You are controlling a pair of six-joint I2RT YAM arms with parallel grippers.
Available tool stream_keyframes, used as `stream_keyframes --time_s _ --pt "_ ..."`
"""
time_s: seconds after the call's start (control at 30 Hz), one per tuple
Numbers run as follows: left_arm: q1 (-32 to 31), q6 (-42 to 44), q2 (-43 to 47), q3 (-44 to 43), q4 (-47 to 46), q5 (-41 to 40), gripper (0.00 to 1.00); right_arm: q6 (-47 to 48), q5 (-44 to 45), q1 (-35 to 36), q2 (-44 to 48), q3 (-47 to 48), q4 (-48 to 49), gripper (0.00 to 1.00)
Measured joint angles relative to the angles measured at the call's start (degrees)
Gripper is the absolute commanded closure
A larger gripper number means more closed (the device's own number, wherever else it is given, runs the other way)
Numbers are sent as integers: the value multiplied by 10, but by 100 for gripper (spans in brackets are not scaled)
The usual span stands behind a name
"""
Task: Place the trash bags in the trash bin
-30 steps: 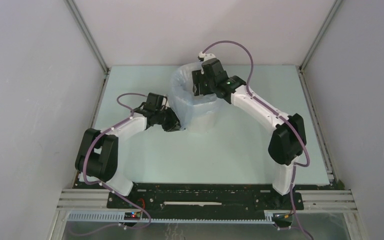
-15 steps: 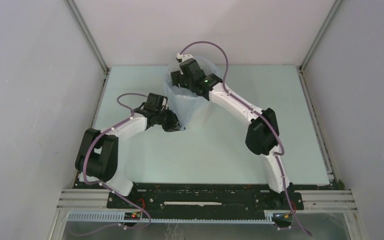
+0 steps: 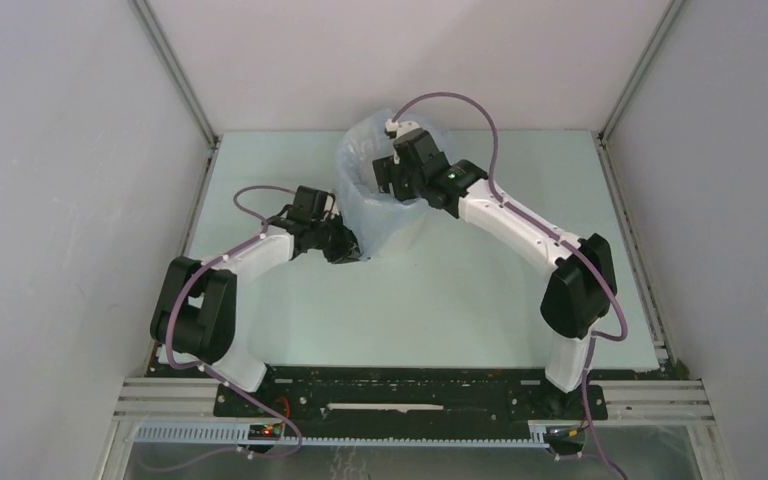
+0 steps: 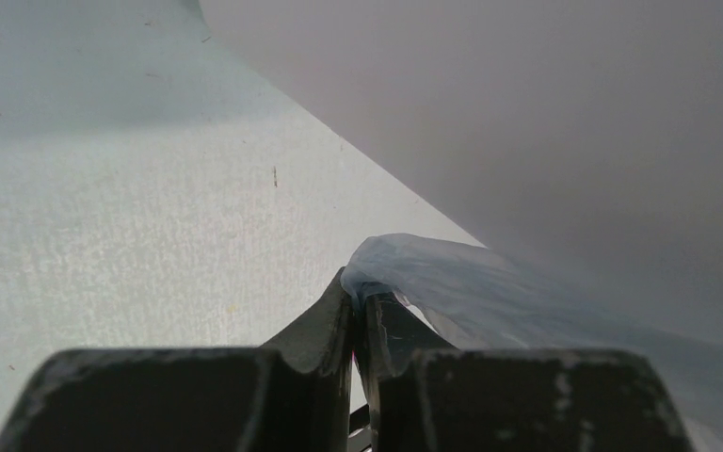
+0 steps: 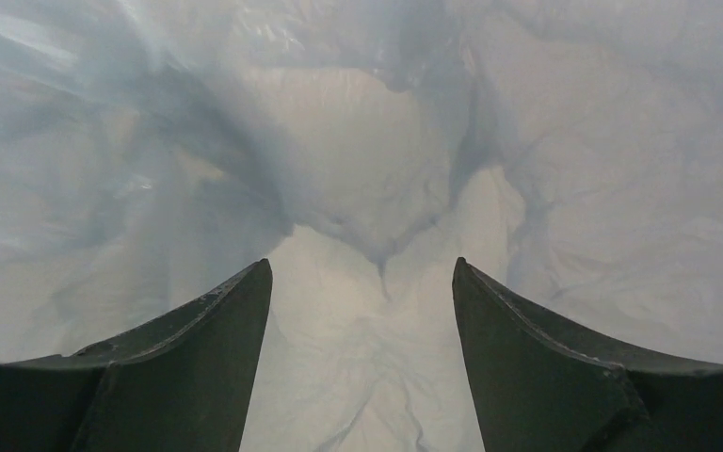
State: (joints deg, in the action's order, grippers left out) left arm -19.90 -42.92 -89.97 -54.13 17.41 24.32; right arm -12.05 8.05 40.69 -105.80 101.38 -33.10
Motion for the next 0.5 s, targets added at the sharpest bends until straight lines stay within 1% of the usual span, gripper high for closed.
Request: stream_keyframes --time_s 0.1,0.2,0.27,0.43,0.5 --pt "1 9 0 0 3 -1 87 -13 -2 5 -10 -26 0 19" --pt "1 15 0 0 9 -1 87 -14 -8 7 -33 -8 -10 19" --pt "2 20 0 0 14 -1 87 -15 -11 3 -64 47 -27 19" --pt "2 25 0 0 17 0 87 -14 -12 -8 -137 197 -34 19" --pt "2 25 0 0 19 1 86 -11 -12 -13 -175 276 -58 19"
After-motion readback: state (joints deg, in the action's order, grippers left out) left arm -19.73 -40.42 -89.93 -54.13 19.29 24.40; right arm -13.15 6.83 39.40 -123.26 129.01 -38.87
